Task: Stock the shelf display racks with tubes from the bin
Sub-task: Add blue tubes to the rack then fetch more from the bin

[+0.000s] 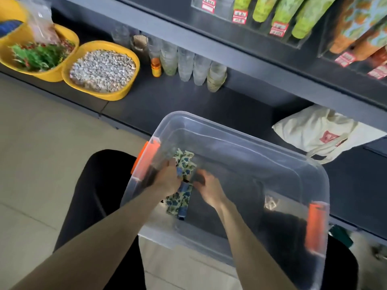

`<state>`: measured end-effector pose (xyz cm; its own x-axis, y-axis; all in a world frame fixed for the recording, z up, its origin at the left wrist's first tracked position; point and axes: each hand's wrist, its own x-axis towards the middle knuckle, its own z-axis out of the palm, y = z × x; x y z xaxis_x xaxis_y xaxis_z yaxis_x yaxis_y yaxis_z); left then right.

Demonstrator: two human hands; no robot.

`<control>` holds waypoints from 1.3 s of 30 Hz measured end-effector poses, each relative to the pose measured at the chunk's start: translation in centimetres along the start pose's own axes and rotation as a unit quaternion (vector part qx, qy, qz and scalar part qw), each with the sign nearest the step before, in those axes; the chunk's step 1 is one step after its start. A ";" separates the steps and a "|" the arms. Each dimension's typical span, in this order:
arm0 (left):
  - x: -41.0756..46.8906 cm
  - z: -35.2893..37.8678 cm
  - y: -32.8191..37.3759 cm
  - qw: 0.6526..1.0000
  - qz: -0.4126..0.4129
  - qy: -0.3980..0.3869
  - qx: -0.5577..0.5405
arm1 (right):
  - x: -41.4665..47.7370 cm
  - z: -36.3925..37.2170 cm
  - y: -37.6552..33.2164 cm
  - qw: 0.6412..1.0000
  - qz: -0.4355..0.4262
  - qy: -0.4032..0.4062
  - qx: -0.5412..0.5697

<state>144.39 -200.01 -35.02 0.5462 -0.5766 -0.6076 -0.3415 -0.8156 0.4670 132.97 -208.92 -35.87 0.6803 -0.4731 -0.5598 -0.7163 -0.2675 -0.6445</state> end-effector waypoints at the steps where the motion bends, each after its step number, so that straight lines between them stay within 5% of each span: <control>1: 0.4 0.1 0.2 1.000 -0.011 -0.003 -0.006 | 0.6 0.2 -0.1 1.000 0.000 -0.002 0.018; 11: 3.2 1.5 -0.3 0.994 -0.073 -0.030 -0.080 | 3.7 1.3 0.5 0.958 0.103 -0.017 0.267; 19: 2.5 2.0 -0.5 0.981 -0.033 -0.149 -0.121 | 2.9 -0.2 2.2 0.953 0.135 -0.046 0.266; 24: 1.4 1.7 1.2 0.985 0.002 -0.155 -0.077 | 1.8 -1.5 2.6 0.969 0.138 -0.023 0.206; 28: 0.1 0.6 2.2 0.973 -0.040 -0.109 -0.199 | 0.4 -3.0 2.2 0.968 0.103 0.017 0.227; 31: -1.4 -1.2 3.3 0.927 -0.085 -0.088 -0.355 | -1.1 -4.8 1.1 0.966 0.071 0.029 0.248; 39: -5.3 -10.3 6.9 0.927 0.156 -0.028 -0.339 | -6.4 -13.2 -7.8 0.967 -0.068 0.115 0.217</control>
<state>147.00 -202.07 -22.02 0.4552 -0.7959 -0.3990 0.0946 -0.4024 0.9106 132.21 -214.93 -20.36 0.6758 -0.6453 -0.3562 -0.4564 0.0131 -0.8897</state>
